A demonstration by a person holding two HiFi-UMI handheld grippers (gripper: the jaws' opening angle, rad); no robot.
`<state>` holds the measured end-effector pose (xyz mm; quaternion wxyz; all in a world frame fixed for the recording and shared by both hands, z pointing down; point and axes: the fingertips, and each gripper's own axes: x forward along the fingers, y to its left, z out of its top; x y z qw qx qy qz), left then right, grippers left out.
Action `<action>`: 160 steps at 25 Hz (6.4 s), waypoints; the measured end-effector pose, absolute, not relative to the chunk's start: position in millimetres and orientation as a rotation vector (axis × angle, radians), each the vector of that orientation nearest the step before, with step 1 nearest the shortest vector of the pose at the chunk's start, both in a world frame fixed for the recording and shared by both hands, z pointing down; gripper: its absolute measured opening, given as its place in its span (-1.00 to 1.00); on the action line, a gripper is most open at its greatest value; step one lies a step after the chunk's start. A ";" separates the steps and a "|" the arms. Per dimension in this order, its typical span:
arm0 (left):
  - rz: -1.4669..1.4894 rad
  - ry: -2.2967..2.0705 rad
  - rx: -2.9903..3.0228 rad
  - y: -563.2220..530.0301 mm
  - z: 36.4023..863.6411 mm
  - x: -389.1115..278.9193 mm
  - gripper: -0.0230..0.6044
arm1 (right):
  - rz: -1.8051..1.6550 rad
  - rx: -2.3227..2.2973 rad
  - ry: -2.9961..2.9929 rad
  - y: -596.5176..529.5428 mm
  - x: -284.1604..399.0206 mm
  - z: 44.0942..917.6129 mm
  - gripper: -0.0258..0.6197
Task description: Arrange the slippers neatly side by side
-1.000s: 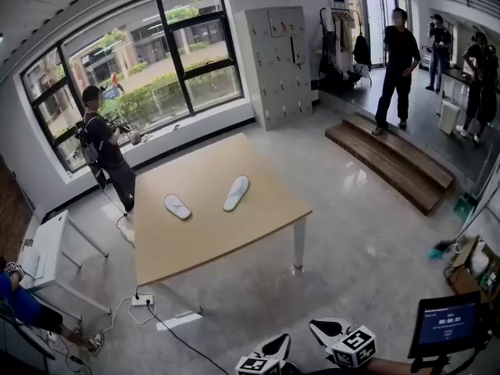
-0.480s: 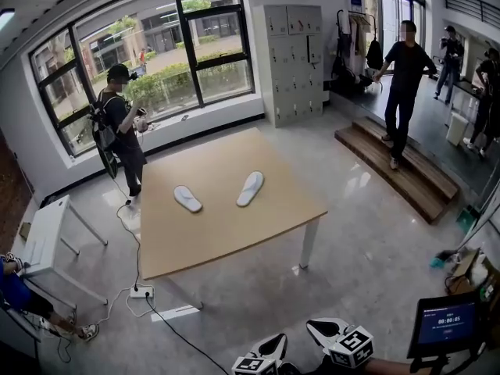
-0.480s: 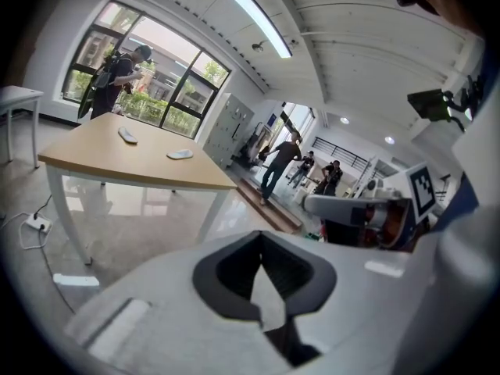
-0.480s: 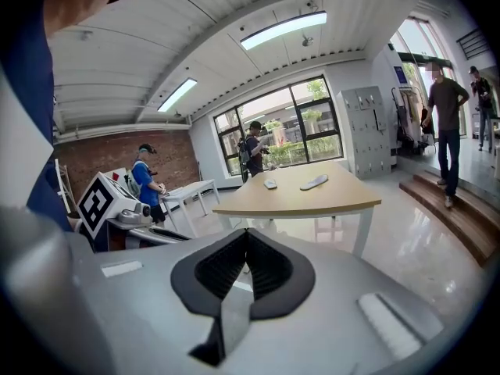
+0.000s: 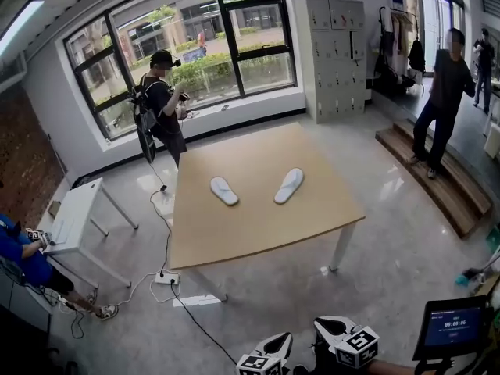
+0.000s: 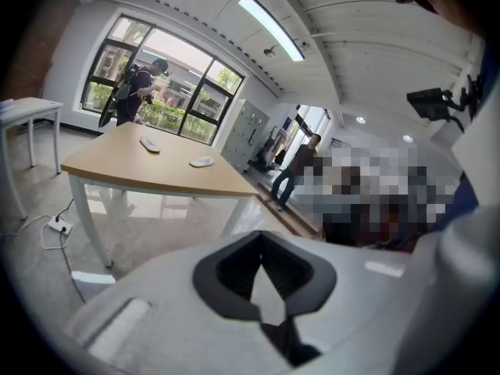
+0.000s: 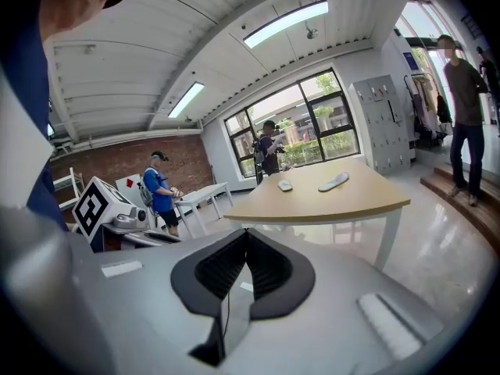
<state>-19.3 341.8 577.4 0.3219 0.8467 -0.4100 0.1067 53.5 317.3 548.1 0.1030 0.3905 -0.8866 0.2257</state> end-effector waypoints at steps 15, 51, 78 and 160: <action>0.321 -1.205 2.156 230.7 584.9 -15.2 -0.92 | 0.756 1.012 -2.672 193.1 55.0 557.4 -0.89; 0.287 -1.212 2.220 24.7 576.4 30.6 -0.92 | 0.795 1.122 -2.640 -10.0 114.2 554.9 -0.89; 0.252 -0.977 2.279 -144.3 580.1 -61.0 -0.92 | 0.738 1.338 -2.481 -159.4 25.3 552.0 -0.89; 0.722 -1.559 1.803 -310.9 750.0 -241.4 -0.92 | 0.653 1.159 -2.088 -317.5 64.3 769.9 -0.89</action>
